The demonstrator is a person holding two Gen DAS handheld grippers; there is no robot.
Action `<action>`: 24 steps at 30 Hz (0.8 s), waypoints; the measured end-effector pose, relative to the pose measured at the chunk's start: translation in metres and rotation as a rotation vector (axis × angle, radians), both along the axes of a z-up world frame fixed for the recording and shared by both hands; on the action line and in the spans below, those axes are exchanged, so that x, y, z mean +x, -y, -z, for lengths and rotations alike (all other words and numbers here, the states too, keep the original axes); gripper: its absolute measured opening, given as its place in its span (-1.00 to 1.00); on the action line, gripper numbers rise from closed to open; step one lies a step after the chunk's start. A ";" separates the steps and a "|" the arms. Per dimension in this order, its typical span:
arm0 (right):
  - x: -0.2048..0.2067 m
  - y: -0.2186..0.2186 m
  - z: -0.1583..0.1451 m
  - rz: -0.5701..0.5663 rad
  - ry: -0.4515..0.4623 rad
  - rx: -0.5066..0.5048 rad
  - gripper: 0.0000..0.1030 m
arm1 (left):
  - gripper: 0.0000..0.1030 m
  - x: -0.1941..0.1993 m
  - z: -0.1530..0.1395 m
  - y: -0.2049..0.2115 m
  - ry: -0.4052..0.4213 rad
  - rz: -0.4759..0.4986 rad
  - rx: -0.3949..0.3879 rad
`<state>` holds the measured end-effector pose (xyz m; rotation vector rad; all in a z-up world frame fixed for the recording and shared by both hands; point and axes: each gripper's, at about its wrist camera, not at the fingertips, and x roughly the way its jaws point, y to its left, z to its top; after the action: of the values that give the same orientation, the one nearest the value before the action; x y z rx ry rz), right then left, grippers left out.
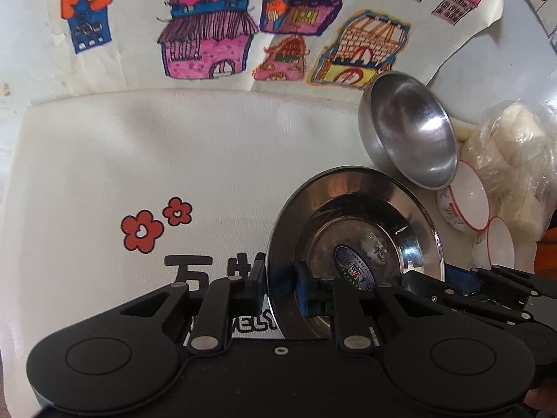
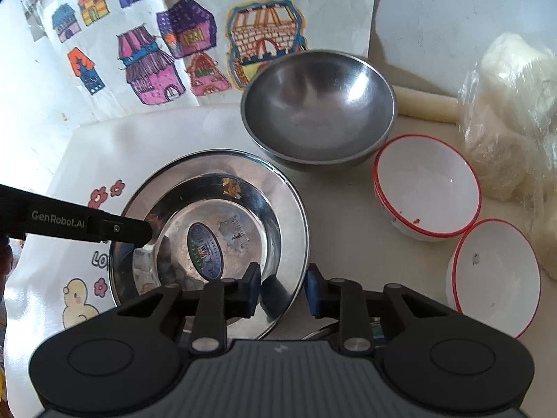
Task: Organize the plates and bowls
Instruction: 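Lift the sticker plate with both tools and carry it over the plate stack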
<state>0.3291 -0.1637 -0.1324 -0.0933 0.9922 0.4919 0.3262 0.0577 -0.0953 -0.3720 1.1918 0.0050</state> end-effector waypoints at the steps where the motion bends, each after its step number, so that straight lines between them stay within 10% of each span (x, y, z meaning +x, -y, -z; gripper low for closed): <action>1: -0.001 0.001 -0.002 -0.001 0.004 0.004 -0.41 | -0.62 -0.001 -0.002 0.000 0.004 -0.002 0.001; 24: -0.049 0.109 -0.041 0.083 0.057 0.060 -0.42 | -0.65 -0.025 -0.052 0.099 0.093 0.102 -0.015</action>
<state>0.2798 -0.2727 -0.0917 -0.0119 0.9212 0.4400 0.3009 -0.0415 -0.0433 -0.3209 1.1177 -0.1084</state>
